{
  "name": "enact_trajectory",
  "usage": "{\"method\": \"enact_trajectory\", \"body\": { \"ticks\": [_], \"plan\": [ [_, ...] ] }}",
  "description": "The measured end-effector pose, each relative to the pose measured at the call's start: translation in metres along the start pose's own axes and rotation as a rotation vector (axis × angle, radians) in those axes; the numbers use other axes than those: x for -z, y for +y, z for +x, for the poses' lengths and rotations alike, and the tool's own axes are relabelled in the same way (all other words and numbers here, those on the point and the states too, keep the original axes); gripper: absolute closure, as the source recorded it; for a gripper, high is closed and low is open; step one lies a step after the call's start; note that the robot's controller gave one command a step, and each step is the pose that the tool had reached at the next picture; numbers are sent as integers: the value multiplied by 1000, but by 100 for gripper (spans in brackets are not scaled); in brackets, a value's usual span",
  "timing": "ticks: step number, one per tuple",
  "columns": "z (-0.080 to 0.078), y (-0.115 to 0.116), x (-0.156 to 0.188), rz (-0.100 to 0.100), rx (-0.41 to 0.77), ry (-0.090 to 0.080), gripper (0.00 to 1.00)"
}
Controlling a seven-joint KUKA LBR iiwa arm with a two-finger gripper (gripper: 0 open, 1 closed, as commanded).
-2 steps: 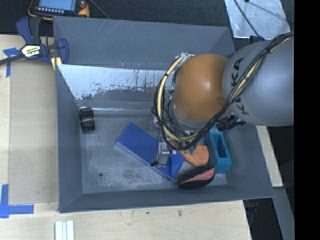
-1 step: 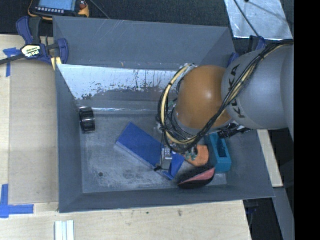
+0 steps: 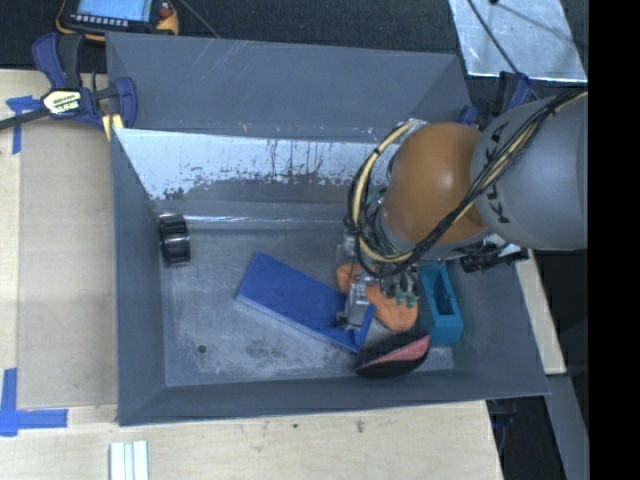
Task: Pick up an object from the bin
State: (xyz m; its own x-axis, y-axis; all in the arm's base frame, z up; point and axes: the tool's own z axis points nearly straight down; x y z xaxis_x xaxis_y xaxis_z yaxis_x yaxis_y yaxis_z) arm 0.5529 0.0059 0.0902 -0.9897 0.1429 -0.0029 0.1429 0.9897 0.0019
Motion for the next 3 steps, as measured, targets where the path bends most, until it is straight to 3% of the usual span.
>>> {"method": "enact_trajectory", "body": {
  "ticks": [1, 2, 3],
  "plan": [
    [-34, -19, 14, 1, 88, -1, 100],
    [-34, -19, 14, 0, 87, -1, 100],
    [-14, -4, 29, 2, 95, 1, 100]
  ]
}}
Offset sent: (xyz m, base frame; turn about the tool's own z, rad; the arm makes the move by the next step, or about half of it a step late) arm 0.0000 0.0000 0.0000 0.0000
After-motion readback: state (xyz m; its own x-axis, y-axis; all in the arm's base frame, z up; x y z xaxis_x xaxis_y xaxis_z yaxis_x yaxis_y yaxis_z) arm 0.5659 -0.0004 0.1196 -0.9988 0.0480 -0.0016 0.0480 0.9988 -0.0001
